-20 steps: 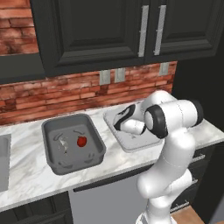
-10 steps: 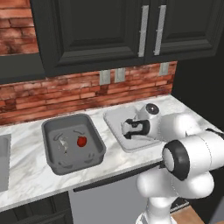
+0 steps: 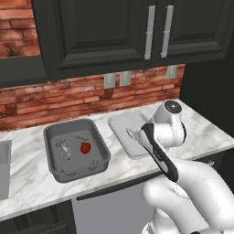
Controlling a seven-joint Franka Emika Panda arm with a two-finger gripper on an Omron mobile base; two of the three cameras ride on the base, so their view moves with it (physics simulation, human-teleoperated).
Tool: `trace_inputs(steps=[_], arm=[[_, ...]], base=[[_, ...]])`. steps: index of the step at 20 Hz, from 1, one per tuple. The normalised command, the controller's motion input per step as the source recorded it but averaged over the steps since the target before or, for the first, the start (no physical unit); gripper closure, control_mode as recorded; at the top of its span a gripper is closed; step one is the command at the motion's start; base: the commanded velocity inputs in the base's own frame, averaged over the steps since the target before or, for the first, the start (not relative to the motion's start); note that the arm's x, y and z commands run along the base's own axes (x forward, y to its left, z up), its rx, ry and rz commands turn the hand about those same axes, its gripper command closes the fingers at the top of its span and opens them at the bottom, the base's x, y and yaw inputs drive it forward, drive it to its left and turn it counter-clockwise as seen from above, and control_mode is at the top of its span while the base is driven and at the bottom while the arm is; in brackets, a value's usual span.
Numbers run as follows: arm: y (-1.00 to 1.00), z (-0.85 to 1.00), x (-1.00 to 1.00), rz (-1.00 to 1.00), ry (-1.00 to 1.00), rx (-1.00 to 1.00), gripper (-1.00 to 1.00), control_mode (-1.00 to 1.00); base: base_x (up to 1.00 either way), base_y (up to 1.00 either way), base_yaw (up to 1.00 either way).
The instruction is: Place one bell pepper and one fish in each tupperware on the nearby counter, to pack two identical lunches.
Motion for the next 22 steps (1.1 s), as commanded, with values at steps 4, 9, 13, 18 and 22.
trace_inputs(steps=[4,9,13,18,22], arm=[[0.0,0.86,-1.0,0.0,0.02,0.0,-1.0,-1.0],[0.0,0.91,-1.0,0.0,0.01,0.0,-1.0,-1.0],[0.0,1.0,-0.94,0.0,0.03,0.0,-1.0,-1.0],[0.0,0.64,-0.98,0.0,0.05,-0.01,-1.0,-1.0],[0.0,0.0,-0.25,0.0,0.0,-0.01,-1.0,1.0]], base=[[0.0,0.0,0.0],[0.0,0.0,0.0],[0.0,0.0,0.0],[0.0,0.0,0.0],[-0.75,-0.01,0.0]])
